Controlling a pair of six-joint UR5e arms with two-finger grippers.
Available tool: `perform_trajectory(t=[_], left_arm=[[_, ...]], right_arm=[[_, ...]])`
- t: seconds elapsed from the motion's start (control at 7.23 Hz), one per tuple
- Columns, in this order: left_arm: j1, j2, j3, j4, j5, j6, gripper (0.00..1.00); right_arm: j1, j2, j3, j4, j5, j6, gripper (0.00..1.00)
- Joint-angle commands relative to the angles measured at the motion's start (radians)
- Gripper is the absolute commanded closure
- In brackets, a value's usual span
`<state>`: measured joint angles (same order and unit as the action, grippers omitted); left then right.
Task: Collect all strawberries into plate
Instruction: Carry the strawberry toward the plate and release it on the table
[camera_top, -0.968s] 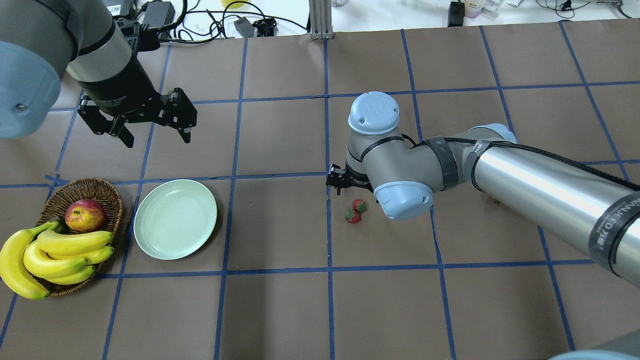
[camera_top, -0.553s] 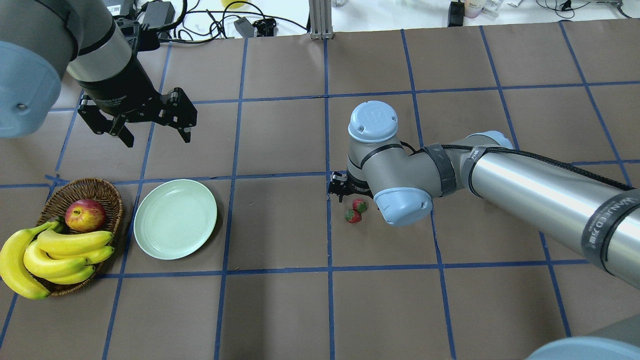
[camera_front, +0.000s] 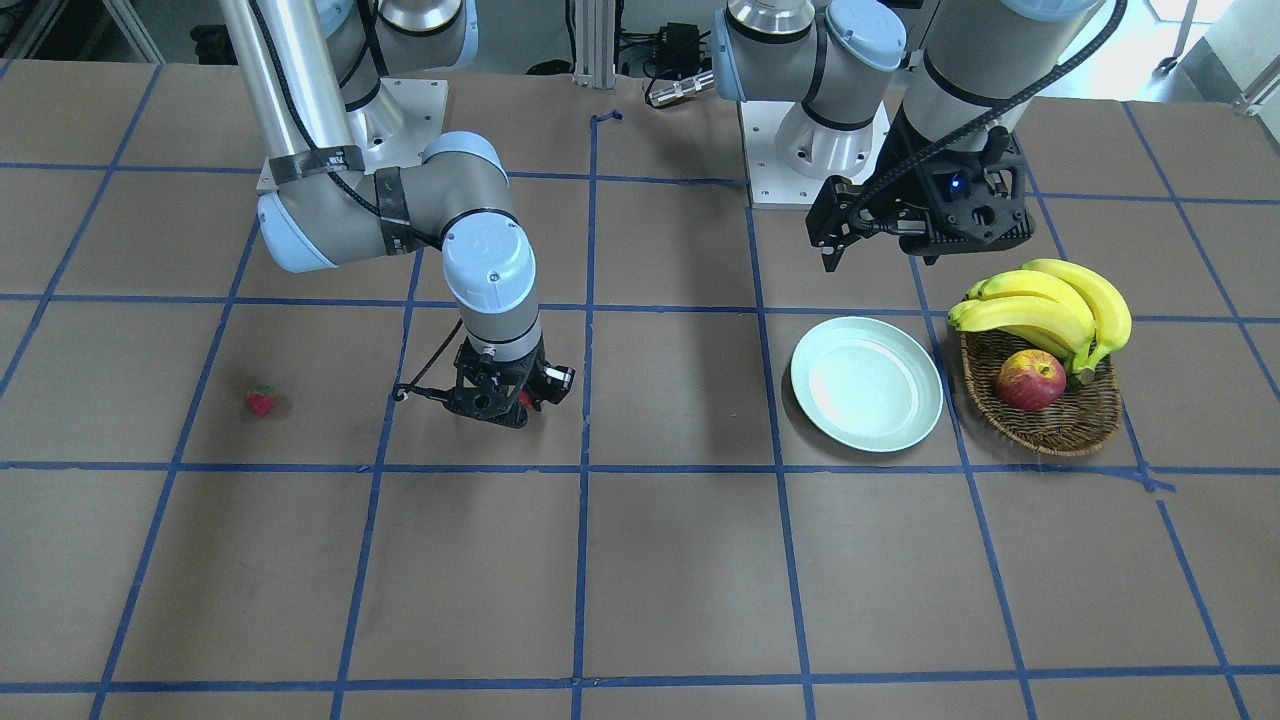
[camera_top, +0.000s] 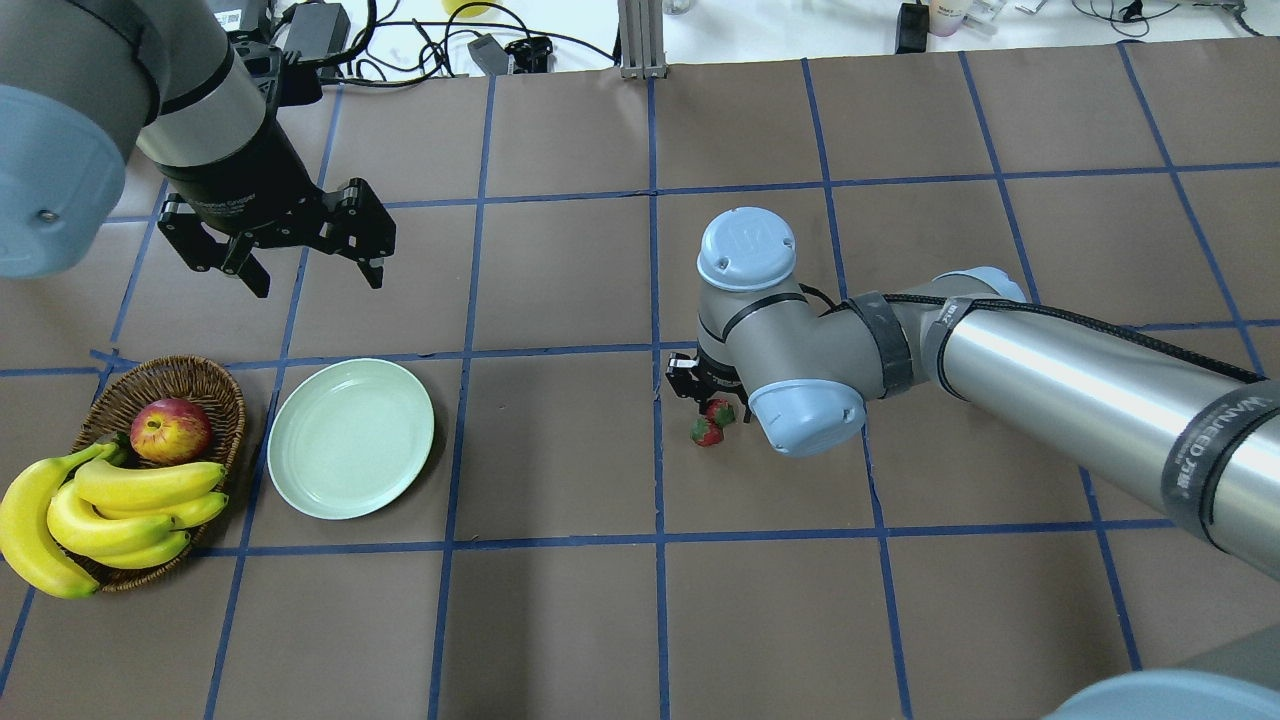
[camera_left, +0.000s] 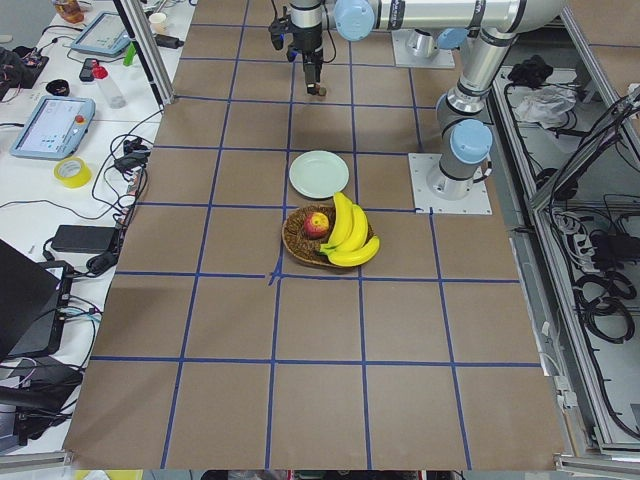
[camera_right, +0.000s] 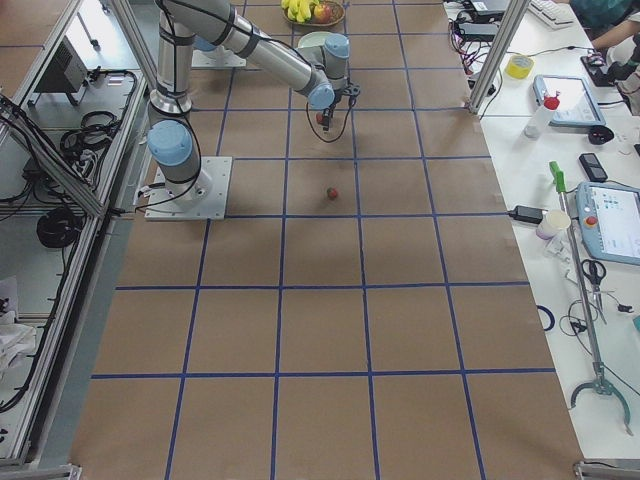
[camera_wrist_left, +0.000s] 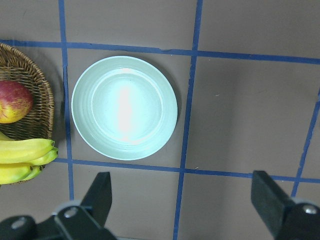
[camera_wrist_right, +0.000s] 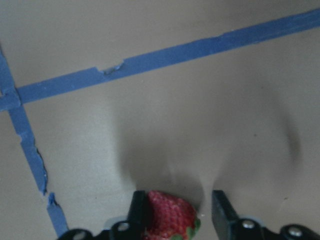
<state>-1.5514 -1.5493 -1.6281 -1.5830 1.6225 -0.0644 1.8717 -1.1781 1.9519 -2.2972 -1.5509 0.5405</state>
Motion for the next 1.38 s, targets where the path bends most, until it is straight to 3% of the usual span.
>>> perform_trajectory(t=[0.0, 0.14, 0.41, 0.97, 1.11, 1.24], left_arm=[[0.002, 0.0, -0.002, 0.001, 0.0, 0.0, 0.0], [0.002, 0.0, -0.002, 0.003, 0.0, 0.0, 0.0], [0.002, 0.0, -0.002, 0.005, 0.0, 0.0, 0.0], [0.002, 0.0, -0.002, 0.005, 0.0, 0.0, 0.0], [0.002, 0.0, -0.002, 0.005, 0.0, 0.0, 0.0], [0.002, 0.0, -0.004, 0.005, 0.002, 0.0, 0.0]], right_arm=[[0.0, -0.014, -0.019, -0.005, 0.012, -0.008, 0.97], [0.003, -0.026, -0.074, 0.014, 0.014, -0.011, 1.0], [0.131, -0.014, -0.16, 0.013, 0.053, 0.068, 1.0], [0.227, 0.116, -0.16, -0.086, 0.11, 0.203, 0.98], [0.228, 0.118, -0.157, -0.087, 0.109, 0.208, 0.93], [0.228, 0.12, -0.148, -0.084, 0.109, 0.21, 0.47]])
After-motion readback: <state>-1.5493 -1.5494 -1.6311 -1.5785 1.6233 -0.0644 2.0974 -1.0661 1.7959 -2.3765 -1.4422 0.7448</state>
